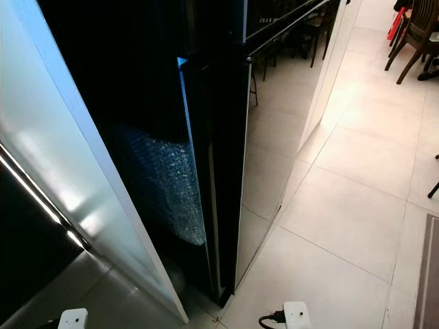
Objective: Restocking fridge
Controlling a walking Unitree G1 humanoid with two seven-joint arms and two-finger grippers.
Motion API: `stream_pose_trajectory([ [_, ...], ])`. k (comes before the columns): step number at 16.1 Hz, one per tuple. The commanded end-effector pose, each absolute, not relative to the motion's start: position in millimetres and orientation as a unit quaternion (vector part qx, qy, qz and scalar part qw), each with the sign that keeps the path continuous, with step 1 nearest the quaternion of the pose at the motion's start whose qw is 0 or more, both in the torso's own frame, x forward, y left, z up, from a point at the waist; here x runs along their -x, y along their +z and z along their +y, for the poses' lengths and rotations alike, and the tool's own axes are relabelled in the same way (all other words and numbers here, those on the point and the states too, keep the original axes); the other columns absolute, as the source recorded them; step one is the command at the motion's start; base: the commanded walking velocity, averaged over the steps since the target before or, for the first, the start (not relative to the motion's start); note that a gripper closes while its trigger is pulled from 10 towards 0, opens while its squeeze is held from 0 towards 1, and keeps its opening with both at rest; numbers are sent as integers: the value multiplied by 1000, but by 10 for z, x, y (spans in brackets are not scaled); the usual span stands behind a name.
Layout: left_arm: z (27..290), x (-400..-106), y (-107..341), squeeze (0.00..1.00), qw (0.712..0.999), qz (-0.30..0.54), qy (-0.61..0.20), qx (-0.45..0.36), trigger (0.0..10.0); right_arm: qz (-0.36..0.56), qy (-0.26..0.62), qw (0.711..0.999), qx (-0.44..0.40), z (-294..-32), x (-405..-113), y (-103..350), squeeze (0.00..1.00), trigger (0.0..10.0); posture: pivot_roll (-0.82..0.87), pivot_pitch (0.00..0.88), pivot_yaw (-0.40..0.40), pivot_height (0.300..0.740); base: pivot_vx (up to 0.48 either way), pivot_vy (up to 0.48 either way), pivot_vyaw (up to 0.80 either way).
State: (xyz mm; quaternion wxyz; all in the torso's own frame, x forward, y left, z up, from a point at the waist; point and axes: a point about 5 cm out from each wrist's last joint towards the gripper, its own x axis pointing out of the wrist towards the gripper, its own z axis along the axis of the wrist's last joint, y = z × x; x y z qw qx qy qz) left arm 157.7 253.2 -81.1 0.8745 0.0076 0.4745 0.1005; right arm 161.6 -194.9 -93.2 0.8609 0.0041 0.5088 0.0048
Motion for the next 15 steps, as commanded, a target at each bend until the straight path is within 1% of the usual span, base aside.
stream_pose_trajectory([
  [1,2515,-1516,-843,0,869,485,100,-7,10000,510,9,860,-8,-1918,-1642,-926,0,10000,-4,0,-8,740,0,0,0],
  [3,2516,-1528,-838,0,870,482,103,-8,10000,505,36,862,-1,-1868,-1689,-910,0,10000,-3,0,-10,740,0,0,0],
  [4,2515,-1533,-837,0,870,482,102,-8,10000,506,39,862,0,-1840,-1678,-918,0,10000,-3,0,-11,740,0,-300,0],
  [5,2515,-1535,-836,0,870,483,102,-9,10000,507,40,861,-7,-1735,-1638,-945,0,10000,-4,0,-11,740,0,-304,0],
  [6,2512,-1535,-837,0,870,483,102,-8,10000,507,43,861,-8,-1693,-1625,-954,0,10000,-6,0,-12,740,0,-304,0],
  [15,2496,-1550,-836,0,870,483,92,-13,10000,506,55,861,-3,-1709,-1625,-950,0,10000,-9,0,-17,740,0,-303,0],
])
